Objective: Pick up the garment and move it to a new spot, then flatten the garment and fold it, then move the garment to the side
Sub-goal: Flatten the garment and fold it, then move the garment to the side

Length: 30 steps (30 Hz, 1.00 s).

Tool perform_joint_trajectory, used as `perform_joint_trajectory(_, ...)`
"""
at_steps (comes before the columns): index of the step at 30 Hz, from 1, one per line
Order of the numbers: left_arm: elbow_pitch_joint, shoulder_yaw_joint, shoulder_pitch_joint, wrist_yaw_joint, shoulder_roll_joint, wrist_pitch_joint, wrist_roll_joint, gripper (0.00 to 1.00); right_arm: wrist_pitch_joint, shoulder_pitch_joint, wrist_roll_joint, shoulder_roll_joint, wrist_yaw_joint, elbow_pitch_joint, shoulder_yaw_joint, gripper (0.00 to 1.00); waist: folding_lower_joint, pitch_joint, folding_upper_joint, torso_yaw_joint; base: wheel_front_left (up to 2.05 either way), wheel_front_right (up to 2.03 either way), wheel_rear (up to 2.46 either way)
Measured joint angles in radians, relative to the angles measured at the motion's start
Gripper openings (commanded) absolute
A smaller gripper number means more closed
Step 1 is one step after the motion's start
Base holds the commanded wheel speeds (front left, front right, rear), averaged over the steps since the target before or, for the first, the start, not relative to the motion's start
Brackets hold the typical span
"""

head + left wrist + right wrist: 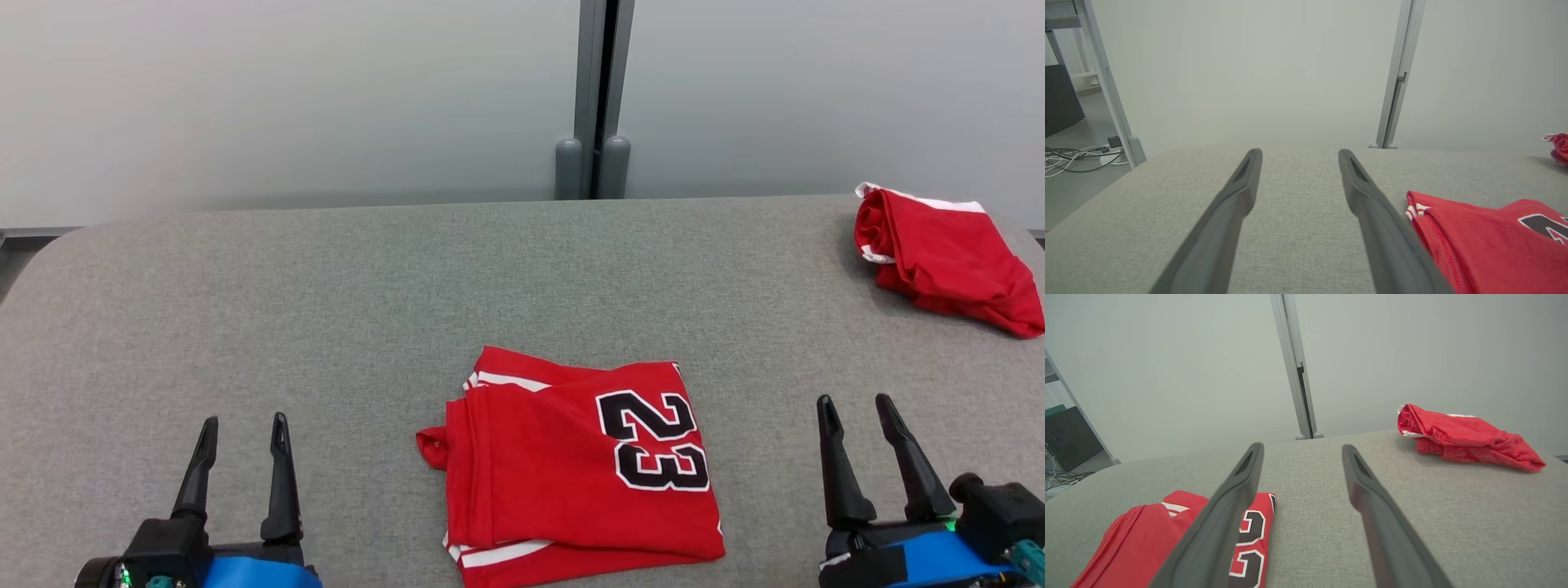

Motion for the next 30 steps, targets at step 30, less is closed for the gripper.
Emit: perform_joint_trajectory(30, -0.014, -0.021, 0.056, 0.018, 0.036, 0.000, 0.047, 1.00, 0.002, 0.087, -0.064, 0.037, 0.000, 0.030, -0.015, 1.00, 0.0001, -0.035, 0.0000, 0.035, 0.00, 0.00, 0.00)
